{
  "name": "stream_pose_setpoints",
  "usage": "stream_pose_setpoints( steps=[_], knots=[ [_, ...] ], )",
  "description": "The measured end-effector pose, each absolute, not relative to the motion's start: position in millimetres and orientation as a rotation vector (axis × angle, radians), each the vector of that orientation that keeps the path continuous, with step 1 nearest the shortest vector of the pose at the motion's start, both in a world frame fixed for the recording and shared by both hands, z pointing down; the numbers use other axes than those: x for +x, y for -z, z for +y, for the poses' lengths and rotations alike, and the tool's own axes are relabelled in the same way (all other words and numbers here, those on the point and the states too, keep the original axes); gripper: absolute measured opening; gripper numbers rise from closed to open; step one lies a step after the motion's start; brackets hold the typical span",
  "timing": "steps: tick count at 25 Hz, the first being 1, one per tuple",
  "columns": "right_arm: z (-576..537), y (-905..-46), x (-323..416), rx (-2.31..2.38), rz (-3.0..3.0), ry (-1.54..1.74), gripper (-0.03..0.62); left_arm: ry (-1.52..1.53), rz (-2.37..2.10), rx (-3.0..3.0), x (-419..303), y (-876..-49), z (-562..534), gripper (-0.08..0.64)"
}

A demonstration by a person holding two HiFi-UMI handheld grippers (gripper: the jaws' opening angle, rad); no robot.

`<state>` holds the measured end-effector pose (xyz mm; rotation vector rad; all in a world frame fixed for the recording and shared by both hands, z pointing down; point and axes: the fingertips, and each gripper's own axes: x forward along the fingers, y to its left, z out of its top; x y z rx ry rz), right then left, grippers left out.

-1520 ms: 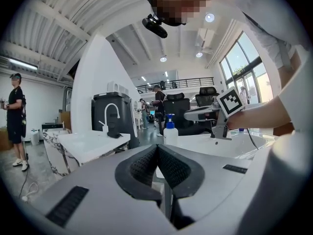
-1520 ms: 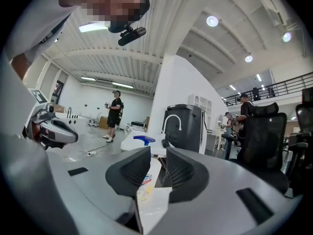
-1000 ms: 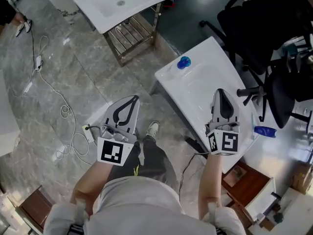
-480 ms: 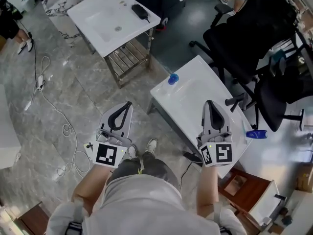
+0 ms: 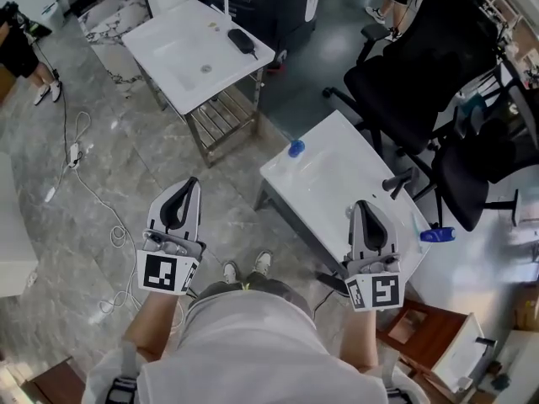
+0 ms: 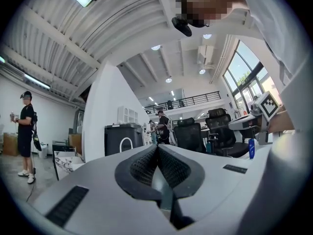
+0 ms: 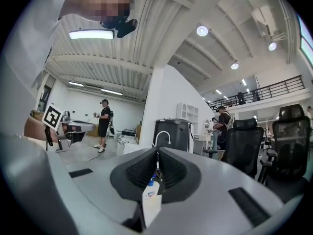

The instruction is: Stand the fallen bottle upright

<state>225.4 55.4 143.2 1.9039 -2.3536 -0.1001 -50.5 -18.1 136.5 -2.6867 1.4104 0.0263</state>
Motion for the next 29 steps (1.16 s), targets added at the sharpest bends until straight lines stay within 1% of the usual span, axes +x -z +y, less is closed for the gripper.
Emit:
stream_pose_setpoints(
  steps=[5, 12, 29],
  knots=[
    [64.5, -147.4, 239.6, 1.99, -2.325, 0.036, 0.041, -0.026, 1.421, -2.659, -58.9, -128.7, -15.6, 0.017],
    [51.1, -127.7, 226.6, 1.952, -2.345, 0.121, 0.041, -0.009, 1.398, -2.67, -52.5, -126.0, -13.8, 0.017],
    [35.5, -129.2, 229.6, 1.975, -2.297, 0.15, 0.041, -0.013, 1.398, -2.664, -57.2, -127.6, -32.7, 0.017]
  ],
)
